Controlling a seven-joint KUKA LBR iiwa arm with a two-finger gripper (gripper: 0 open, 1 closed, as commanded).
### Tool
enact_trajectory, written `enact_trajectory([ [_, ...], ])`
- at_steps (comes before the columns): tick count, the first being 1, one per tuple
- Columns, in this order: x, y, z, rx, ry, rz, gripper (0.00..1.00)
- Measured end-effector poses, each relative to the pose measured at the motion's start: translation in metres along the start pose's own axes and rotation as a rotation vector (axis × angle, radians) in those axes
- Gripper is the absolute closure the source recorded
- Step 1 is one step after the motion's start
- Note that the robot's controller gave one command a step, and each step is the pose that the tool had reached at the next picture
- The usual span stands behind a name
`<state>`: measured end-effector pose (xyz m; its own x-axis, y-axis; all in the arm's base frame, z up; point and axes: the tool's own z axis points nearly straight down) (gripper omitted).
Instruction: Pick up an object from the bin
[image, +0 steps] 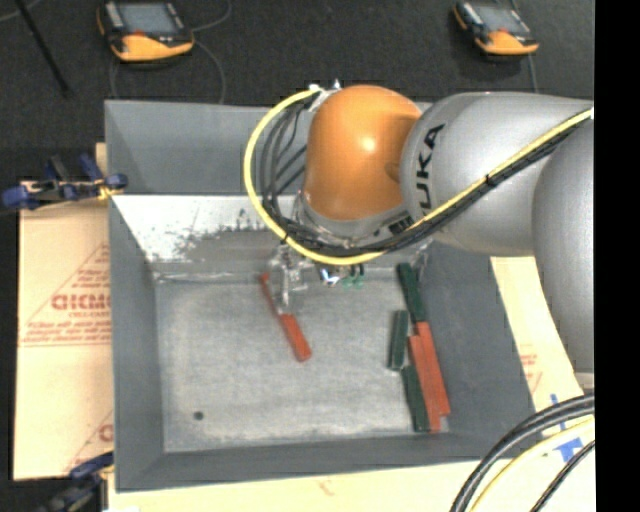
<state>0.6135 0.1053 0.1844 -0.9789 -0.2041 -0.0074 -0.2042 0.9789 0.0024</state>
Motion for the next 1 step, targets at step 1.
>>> enact_trajectory([
  [1,-0.042,-0.0065,0.0228,0.001,0.001,0.019,1.0],
])
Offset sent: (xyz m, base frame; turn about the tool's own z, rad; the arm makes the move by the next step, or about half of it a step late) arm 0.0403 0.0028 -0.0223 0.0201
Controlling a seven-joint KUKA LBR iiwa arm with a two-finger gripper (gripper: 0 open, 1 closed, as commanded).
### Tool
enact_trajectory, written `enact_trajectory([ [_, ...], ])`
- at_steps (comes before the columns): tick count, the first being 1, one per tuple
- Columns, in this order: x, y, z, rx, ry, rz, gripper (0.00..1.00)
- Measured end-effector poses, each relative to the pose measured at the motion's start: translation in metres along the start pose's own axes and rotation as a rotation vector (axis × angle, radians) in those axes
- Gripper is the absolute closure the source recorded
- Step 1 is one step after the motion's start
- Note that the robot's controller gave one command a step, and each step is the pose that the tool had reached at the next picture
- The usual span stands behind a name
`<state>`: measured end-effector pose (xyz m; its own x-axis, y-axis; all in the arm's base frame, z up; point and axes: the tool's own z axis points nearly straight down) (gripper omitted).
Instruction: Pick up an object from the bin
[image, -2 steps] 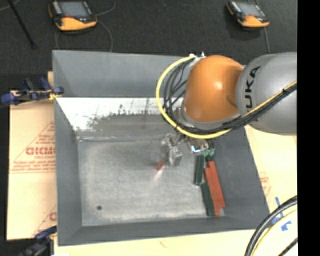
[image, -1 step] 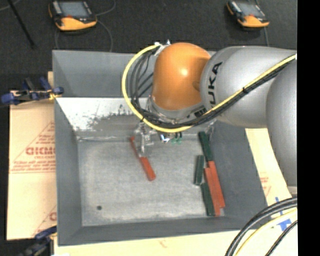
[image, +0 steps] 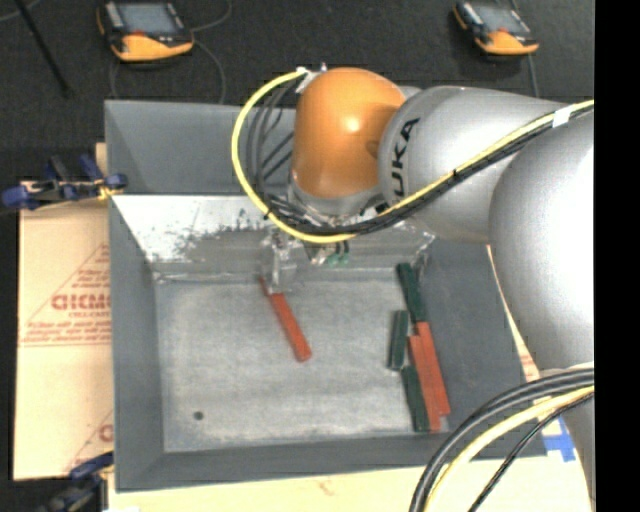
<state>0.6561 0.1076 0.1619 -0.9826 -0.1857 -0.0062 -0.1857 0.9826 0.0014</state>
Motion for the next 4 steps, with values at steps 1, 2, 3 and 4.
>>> enact_trajectory([
  [1,0.001,0.0,-0.001,0.0,0.001,0.002,0.0],
  [2,0.066,-0.044,0.081,0.003,0.005,-0.202,0.0],
  [3,0.072,-0.043,0.083,-0.002,0.037,-0.2,1.0],
  [4,0.161,0.04,0.08,-0.003,0.009,-0.178,1.0],
])
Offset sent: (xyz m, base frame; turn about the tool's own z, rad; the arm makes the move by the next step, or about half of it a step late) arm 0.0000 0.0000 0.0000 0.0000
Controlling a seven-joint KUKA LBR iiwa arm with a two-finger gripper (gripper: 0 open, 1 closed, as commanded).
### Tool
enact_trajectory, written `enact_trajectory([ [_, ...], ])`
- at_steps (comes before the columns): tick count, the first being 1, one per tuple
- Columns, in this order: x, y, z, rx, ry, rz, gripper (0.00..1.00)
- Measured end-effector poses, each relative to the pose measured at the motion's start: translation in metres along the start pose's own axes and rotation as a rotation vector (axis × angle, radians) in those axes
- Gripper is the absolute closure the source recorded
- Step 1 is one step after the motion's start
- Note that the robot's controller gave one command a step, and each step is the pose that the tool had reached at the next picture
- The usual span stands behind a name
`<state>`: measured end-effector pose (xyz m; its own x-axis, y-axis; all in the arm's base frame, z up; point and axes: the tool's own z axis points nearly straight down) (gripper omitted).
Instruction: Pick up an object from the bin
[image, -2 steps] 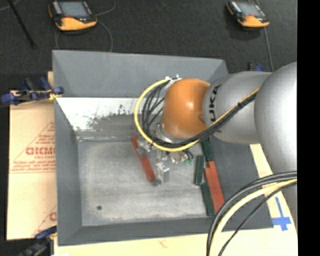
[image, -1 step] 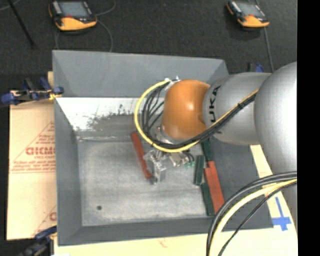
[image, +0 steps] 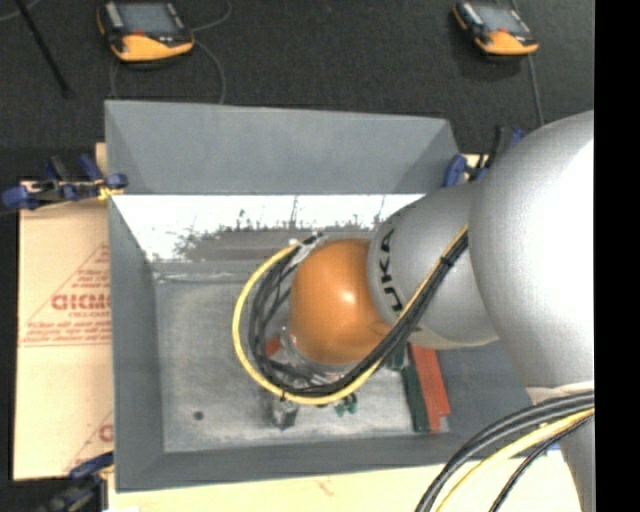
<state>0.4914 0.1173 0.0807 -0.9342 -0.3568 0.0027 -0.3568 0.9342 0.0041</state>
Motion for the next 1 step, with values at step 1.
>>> enact_trajectory([
  [1,-0.0019,-0.0036,-0.0005,0.003,-0.005,0.005,0.0],
])
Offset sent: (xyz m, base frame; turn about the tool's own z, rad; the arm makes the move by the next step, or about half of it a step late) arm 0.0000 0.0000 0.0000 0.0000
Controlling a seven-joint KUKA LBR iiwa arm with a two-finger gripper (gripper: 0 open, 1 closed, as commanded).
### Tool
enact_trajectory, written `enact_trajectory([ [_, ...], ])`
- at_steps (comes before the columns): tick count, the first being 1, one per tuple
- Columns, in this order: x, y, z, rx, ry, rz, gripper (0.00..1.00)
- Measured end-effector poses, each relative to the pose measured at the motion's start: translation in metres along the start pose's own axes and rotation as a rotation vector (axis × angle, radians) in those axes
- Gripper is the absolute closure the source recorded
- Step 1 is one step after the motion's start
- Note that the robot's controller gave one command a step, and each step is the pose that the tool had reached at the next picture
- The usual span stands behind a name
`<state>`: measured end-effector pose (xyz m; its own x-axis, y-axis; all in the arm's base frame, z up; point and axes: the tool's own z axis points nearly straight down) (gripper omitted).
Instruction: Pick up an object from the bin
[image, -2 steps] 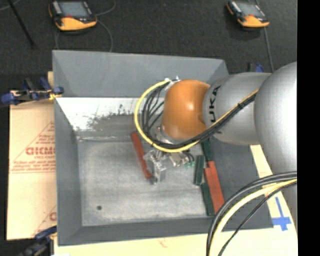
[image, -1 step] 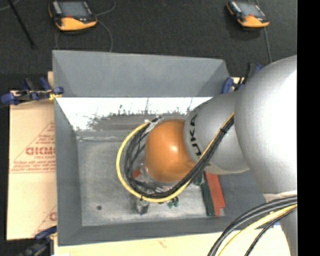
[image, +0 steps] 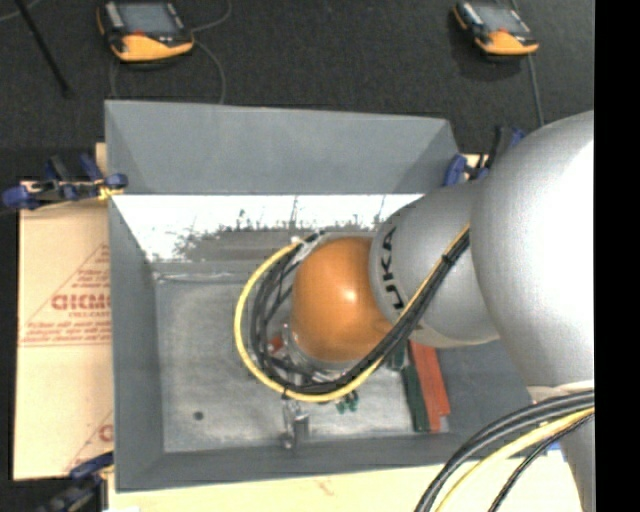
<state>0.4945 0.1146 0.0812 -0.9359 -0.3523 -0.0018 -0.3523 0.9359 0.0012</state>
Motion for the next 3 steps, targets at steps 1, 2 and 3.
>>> enact_trajectory([
  [1,-0.033,-0.051,-0.092,0.004,-0.011,0.112,0.0],
  [2,-0.077,-0.051,0.011,0.001,0.002,-0.012,0.0],
  [3,-0.079,-0.051,0.007,0.002,-0.003,-0.01,1.0],
])
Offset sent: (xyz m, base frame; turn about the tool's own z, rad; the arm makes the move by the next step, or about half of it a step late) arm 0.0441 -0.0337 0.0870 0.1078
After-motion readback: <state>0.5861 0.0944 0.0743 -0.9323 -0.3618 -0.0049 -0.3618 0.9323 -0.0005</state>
